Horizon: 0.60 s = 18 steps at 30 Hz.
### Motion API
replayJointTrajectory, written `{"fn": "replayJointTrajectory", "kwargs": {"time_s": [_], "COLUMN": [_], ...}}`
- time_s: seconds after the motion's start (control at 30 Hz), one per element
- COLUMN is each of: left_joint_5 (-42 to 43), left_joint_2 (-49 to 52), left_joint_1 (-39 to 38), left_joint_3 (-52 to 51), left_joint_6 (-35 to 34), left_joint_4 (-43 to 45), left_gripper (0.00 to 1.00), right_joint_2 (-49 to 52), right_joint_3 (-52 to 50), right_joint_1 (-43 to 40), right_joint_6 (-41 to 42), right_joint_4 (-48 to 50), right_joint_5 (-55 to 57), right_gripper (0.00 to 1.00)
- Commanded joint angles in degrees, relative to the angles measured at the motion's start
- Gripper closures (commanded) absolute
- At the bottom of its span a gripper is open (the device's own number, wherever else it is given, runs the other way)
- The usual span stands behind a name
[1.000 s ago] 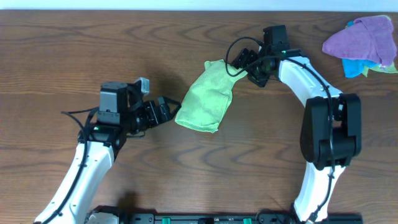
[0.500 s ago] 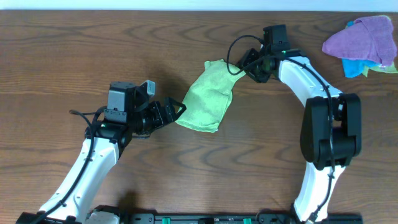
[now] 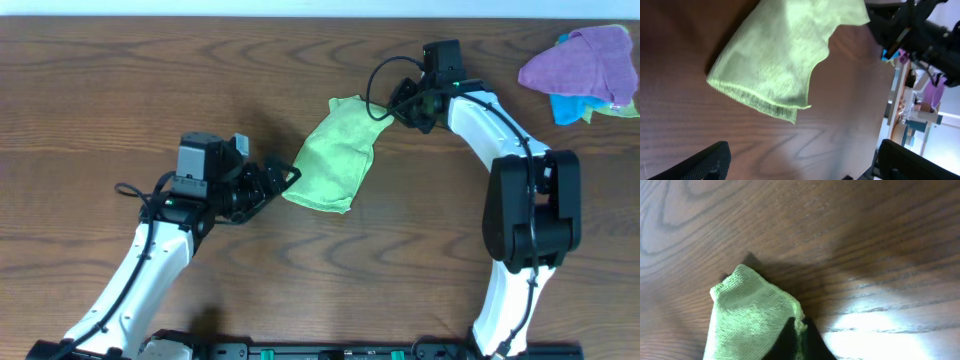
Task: Fold the cloth
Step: 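Move the left gripper toward the green cloth's lower-left edge, then grasp the green cloth's left corner with the left gripper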
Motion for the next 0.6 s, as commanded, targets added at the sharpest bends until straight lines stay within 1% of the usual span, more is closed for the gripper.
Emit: {"fn": "replayJointTrajectory", "kwargs": {"time_s": [0.0,0.17,0.23,0.3,0.33,0.37,0.57], "left_joint_5": [-2.19,-8.79,-11.43,-13.29,-13.62,-13.62,-13.20], "left_joint_2": [0.20,0.35,0.92,1.88,2.40,3.32,8.92], "left_joint_1": [-2.49,-8.28,-10.56,-12.39,-12.85,-13.25,-13.46], "left_joint_3": [1.18,1.18,1.18,1.18,1.18,1.18,1.18], "left_joint_6": [-0.35,-0.42,-0.42,-0.42,-0.44,-0.70,-5.40], "left_joint_4": [-0.44,-0.09,1.33,3.80,4.98,6.73,11.15], "left_gripper": [0.05,0.05,0.01,0.00,0.05,0.06,0.06], "right_joint_2": [0.13,0.13,0.11,0.04,-0.07,-0.17,-0.96], "right_joint_3": [-0.70,-0.70,-0.70,-0.70,-0.68,-0.68,-0.68], "right_joint_1": [-0.42,-0.42,-0.42,-0.42,-0.39,-0.42,-0.42], "right_joint_6": [-0.17,-0.17,-0.17,-0.17,-0.17,-0.17,-0.17], "right_joint_4": [0.02,0.04,0.17,0.37,0.39,0.44,0.46], "right_joint_5": [-0.28,-1.79,-2.34,-3.52,-3.89,-4.35,-4.74], "right_gripper": [0.99,0.99,0.99,0.99,0.99,0.99,0.99]}}
